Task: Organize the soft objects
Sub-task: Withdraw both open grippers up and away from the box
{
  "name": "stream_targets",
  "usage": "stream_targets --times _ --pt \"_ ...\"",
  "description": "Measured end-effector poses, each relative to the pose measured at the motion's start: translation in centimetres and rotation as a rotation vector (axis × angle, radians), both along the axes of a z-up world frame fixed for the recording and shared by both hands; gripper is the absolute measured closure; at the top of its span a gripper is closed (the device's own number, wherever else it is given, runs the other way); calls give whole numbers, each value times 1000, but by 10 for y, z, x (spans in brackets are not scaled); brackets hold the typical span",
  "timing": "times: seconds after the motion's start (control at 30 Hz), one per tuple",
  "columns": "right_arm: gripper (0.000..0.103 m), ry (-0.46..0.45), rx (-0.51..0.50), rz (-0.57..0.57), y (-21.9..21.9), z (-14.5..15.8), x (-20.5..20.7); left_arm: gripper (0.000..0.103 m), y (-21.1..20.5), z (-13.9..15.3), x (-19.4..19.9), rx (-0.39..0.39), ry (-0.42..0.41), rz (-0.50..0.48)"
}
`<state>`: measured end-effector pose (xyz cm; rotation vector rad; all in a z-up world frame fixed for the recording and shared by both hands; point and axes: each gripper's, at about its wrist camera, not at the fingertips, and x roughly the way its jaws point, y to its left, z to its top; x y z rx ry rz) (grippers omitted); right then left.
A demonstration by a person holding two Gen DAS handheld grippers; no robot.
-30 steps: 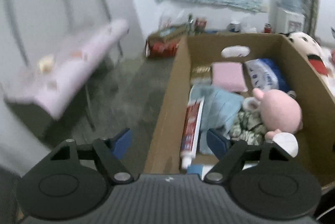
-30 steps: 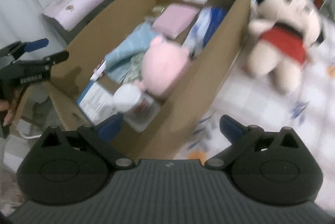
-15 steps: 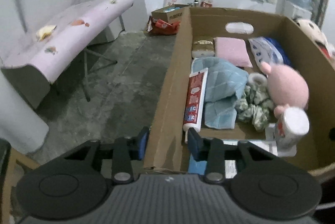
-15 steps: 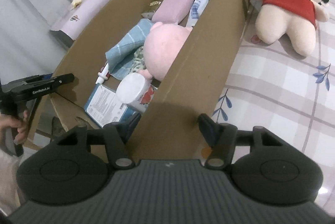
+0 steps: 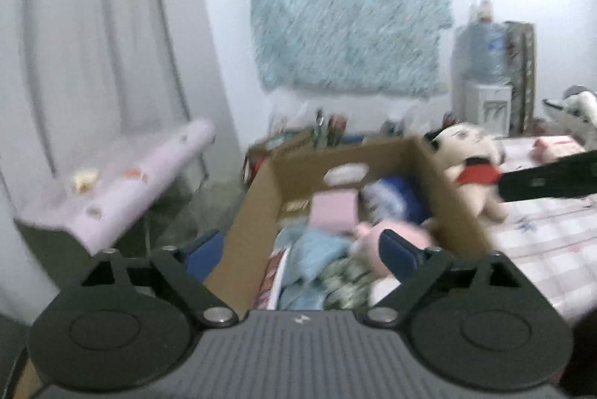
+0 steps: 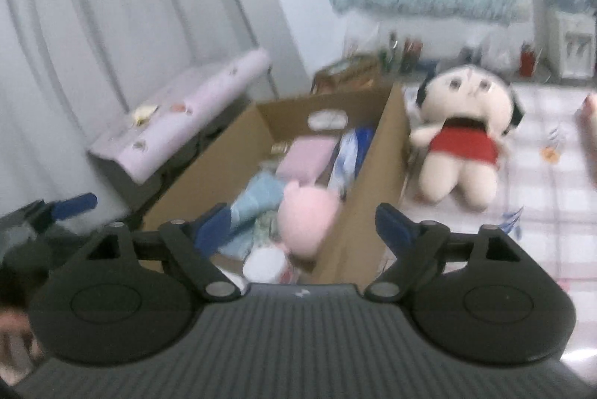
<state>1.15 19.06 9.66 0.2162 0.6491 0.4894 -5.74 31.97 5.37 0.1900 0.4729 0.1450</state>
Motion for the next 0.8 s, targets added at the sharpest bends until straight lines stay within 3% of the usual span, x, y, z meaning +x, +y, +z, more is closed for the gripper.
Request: stream_targets --times 0.17,0.27,0.43,0.67,0.8 --pt "14 -125 -141 -12 8 22 -40 1 -29 5 -14 -28 -36 -42" --pt "9 -202 -198 -34 3 24 -63 1 -36 1 -20 -14 -56 -3" --pt "9 -226 -224 -115 -13 22 -80 1 -23 -5 -36 -158 -88 54" --pt "9 -226 -187 -152 -24 20 -93 0 -27 -4 -47 -110 -87 58" --pt "9 -236 -189 -115 -16 20 -103 0 -22 -1 -53 -140 -106 75"
